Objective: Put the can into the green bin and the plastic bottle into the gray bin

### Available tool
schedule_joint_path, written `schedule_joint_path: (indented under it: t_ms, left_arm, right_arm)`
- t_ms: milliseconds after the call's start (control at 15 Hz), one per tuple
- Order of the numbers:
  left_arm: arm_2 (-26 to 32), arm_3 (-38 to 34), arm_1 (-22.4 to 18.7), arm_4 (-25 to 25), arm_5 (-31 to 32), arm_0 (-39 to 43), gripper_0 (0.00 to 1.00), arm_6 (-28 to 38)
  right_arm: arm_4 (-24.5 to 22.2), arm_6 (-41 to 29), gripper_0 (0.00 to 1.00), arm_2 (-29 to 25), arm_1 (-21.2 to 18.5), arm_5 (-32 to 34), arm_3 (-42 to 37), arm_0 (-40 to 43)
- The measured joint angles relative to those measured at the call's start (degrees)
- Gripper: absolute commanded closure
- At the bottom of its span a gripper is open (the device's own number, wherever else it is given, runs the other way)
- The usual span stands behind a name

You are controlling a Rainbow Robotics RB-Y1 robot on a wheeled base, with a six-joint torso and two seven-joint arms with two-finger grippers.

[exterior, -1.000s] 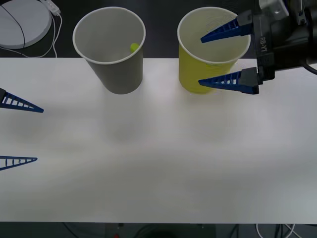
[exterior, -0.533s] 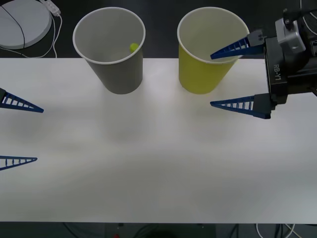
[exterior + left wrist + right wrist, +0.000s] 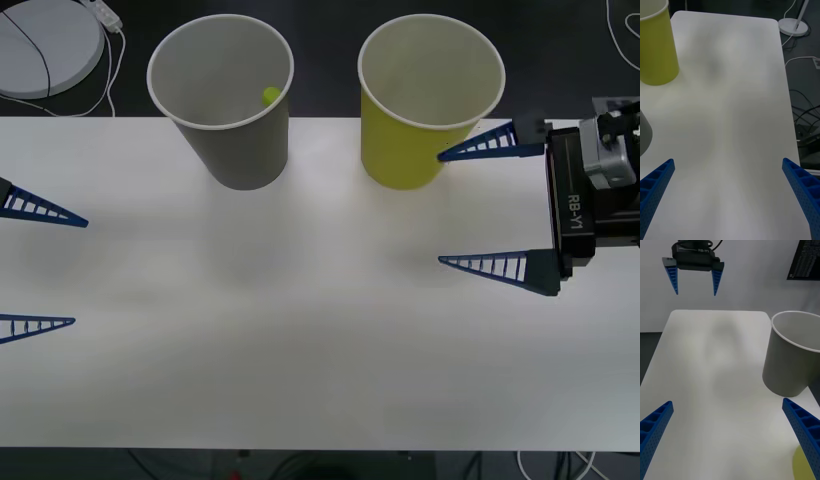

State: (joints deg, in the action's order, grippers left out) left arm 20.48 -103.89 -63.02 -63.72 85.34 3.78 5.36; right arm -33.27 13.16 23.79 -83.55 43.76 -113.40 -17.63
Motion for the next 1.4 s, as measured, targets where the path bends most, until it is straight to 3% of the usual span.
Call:
schedule_joint_path:
  t_ms: [467, 867, 1400]
  left_arm:
    - [0.00, 0.00, 0.00, 0.00, 0.00, 0.00, 0.00, 0.00]
    - [0.00, 0.00, 0.00, 0.00, 0.00, 0.00, 0.00, 0.00]
    - [0.00, 0.00, 0.00, 0.00, 0.00, 0.00, 0.00, 0.00]
  right_arm:
    - [6.53, 12.85, 0.00, -1.07, -3.35, 1.17, -1.82, 7.78]
    - [5.28, 13.72, 0.00, -11.03, -3.23, 7.92, -2.48, 18.62]
    - [3.68, 13.73, 0.00, -13.58, -2.13, 16.06, 2.92, 19.93]
